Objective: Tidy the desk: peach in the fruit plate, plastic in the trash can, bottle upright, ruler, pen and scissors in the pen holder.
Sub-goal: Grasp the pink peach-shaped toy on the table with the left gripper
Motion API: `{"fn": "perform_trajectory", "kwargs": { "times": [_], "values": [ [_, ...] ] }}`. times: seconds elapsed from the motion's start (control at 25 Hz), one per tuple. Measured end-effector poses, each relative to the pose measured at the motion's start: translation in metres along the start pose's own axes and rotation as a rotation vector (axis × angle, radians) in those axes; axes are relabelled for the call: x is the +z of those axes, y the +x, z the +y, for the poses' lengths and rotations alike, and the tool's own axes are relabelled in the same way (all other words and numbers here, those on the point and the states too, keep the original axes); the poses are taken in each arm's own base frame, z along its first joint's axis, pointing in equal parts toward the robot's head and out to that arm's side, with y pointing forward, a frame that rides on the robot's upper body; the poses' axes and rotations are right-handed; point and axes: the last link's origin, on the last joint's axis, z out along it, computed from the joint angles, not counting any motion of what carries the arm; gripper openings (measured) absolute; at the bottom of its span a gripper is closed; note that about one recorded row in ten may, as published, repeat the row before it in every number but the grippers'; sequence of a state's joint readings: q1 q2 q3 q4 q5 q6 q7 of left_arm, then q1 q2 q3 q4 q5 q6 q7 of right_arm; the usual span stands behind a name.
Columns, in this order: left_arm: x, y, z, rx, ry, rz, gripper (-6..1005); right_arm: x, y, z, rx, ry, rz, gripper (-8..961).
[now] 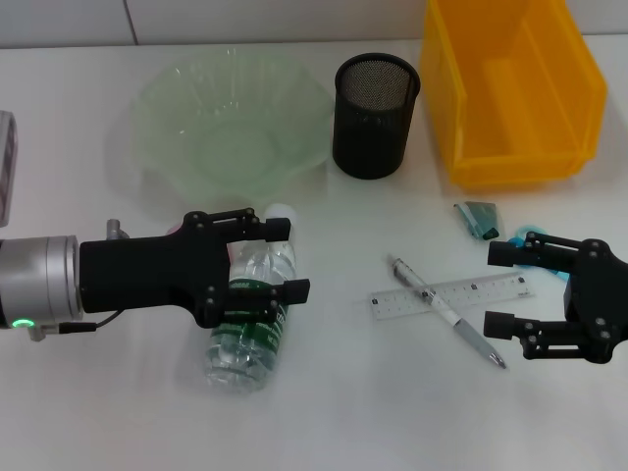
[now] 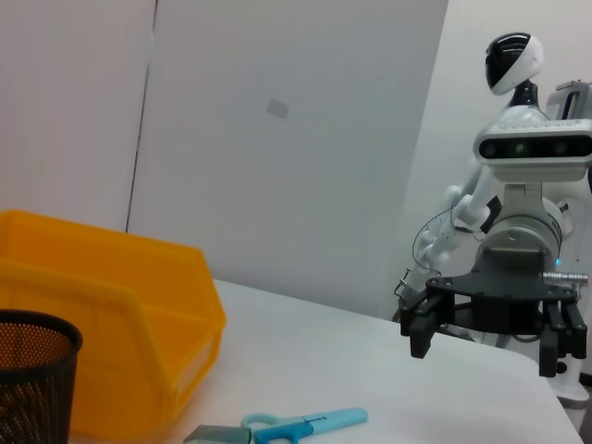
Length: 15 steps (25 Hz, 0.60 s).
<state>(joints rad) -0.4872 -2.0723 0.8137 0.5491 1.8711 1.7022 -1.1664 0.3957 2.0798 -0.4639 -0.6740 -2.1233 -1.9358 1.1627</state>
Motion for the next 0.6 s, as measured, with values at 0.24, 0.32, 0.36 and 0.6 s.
{"fn": "perform_trajectory", "kwargs": {
  "times": [0.24,0.32,0.36,0.6],
  "values": [
    [0.003,-0.002,0.0,0.001,-0.008,-0.021,755,0.0,0.0,0.0,0.0,-0.003,-0.001,826],
    [0.003,-0.002,0.0,0.002,-0.008,-0.02,750,0.0,0.0,0.001,0.0,-0.004,-0.002,826],
    [0.003,-0.002,0.0,0.002,-0.008,-0.02,747,0.0,0.0,0.001,0.0,-0.004,-0.002,826],
    [-0.02,-0.014,-0.017,0.001,0.18,-0.064,732,-0.002,0.002,0.003,0.002,0.003,-0.004,827]
  ]
}}
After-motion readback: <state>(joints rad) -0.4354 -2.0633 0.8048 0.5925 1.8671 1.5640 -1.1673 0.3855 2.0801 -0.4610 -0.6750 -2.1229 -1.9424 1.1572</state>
